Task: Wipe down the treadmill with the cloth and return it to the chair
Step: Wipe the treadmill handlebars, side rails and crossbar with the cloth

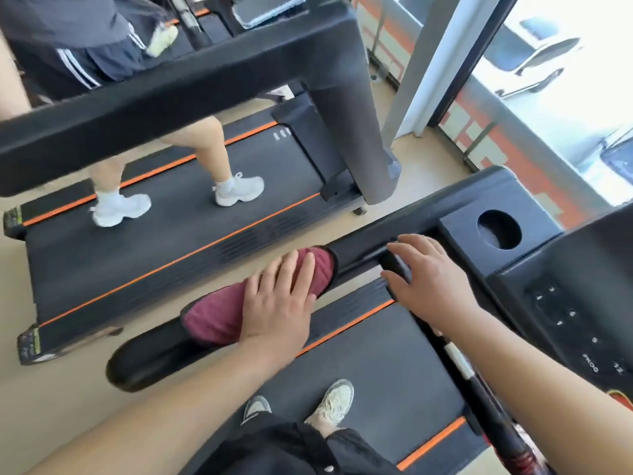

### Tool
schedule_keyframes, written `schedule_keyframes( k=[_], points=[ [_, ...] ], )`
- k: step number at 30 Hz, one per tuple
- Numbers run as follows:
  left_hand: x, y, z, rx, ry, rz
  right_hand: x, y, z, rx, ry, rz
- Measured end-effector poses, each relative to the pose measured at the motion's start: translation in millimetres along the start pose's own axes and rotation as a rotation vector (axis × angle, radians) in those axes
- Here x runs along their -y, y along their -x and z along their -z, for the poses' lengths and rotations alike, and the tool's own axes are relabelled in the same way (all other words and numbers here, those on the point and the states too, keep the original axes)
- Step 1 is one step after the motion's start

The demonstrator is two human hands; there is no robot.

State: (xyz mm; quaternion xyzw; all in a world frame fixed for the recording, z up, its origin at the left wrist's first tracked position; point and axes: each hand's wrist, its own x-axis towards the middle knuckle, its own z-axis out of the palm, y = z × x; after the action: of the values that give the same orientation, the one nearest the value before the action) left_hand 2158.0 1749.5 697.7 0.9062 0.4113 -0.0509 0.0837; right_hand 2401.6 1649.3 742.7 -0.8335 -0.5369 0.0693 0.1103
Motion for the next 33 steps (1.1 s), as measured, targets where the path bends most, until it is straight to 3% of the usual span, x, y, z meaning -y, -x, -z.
schedule_keyframes(
  k=[4, 7, 10, 14, 18, 23, 26, 29, 33],
  points=[
    [-42.9, -56.2, 16.9, 0.096, 0.086, 0.053, -34.0, 1.8, -2.8, -0.073, 0.052, 0.039],
    [-75.1, -104.0, 34.3, 0.205, 0.286, 0.122, -51.7, 3.5, 1.5, -0.111, 0.036, 0.045],
    [-88.3, -111.9, 31.0, 0.155, 0.241, 0.158, -73.0, 6.7, 9.7, -0.145, 0.067, 0.005],
    [-82.3, -74.6, 8.8, -0.029, 0.038, 0.029, -97.3, 24.5, 14.0, -0.195, 0.133, -0.046],
    [-111.4, -93.6, 14.3, -0.009, 0.047, 0.037, -106.1, 35.9, 16.0, -0.215, 0.051, -0.059],
    [-169.4, -172.9, 35.5, 0.142, 0.201, -0.064, -113.2, 33.2, 32.9, -0.295, 0.028, -0.106],
    [-171.0, -167.1, 27.6, 0.1, 0.103, -0.147, -121.1, 39.8, 35.2, -0.297, 0.027, -0.18],
    [-156.2, -142.0, 16.2, 0.001, -0.054, -0.344, -127.4, 41.0, 30.9, -0.282, 0.013, -0.244],
    [-168.2, -163.2, 22.1, 0.1, -0.072, -0.457, -127.2, 29.4, 33.3, -0.315, -0.005, -0.281]
  ],
)
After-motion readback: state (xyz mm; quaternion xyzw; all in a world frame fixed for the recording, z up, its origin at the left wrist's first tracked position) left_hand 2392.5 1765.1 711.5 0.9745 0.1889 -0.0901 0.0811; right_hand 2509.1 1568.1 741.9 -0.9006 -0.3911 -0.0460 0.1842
